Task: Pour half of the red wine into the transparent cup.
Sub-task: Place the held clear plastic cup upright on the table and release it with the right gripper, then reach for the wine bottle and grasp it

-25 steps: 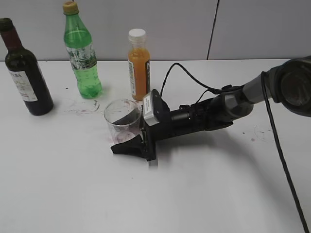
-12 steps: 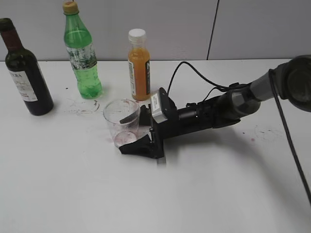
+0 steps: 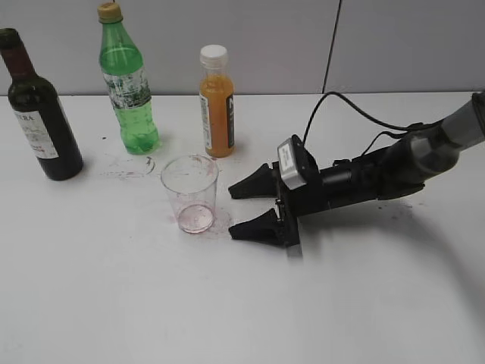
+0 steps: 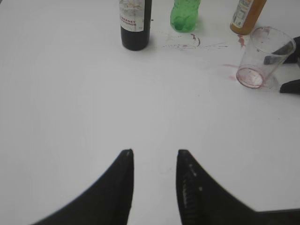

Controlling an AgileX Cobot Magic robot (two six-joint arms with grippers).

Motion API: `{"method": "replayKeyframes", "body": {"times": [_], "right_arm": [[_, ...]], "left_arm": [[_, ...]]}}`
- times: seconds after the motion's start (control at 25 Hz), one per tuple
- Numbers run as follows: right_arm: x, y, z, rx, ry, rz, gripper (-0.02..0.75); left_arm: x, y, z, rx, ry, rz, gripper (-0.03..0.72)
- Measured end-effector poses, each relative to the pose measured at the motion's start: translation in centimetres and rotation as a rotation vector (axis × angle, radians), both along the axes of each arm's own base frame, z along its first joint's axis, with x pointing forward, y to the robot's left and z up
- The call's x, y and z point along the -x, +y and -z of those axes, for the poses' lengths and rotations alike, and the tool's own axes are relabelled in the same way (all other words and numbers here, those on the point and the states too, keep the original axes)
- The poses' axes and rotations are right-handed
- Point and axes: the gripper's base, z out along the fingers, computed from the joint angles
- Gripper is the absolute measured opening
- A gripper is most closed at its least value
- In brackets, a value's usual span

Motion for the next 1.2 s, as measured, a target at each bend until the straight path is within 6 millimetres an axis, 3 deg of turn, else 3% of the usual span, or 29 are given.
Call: {"method": "replayKeyframes", "body": {"times": [0.24, 0.36, 0.64, 0.92, 1.2], "right_arm": [[-0.4, -2.6, -2.5, 0.006, -0.027, 0.067, 0.666], [-1.0, -3.4, -5.6, -0.013, -0.085, 0.13, 0.665], [-2.8, -4.8, -12.7, 0.119, -0.208, 0.363, 0.653], [-4.0, -7.8, -19.6, 0.257, -0.179, 0.845, 0.6], [-3.6, -12.2, -24.7, 0.151, 0.059, 1.46, 0.583]], "left_arm": [[0.0, 0.0, 0.0, 0.0, 0.0, 0.0, 0.232], [0.0, 0.0, 0.0, 0.0, 0.0, 0.0, 0.232], [0.0, 0.0, 0.0, 0.0, 0.0, 0.0, 0.232], [0.0, 0.0, 0.0, 0.001, 0.0, 0.0, 0.232], [0.0, 0.0, 0.0, 0.001, 0.0, 0.0, 0.232]]}}
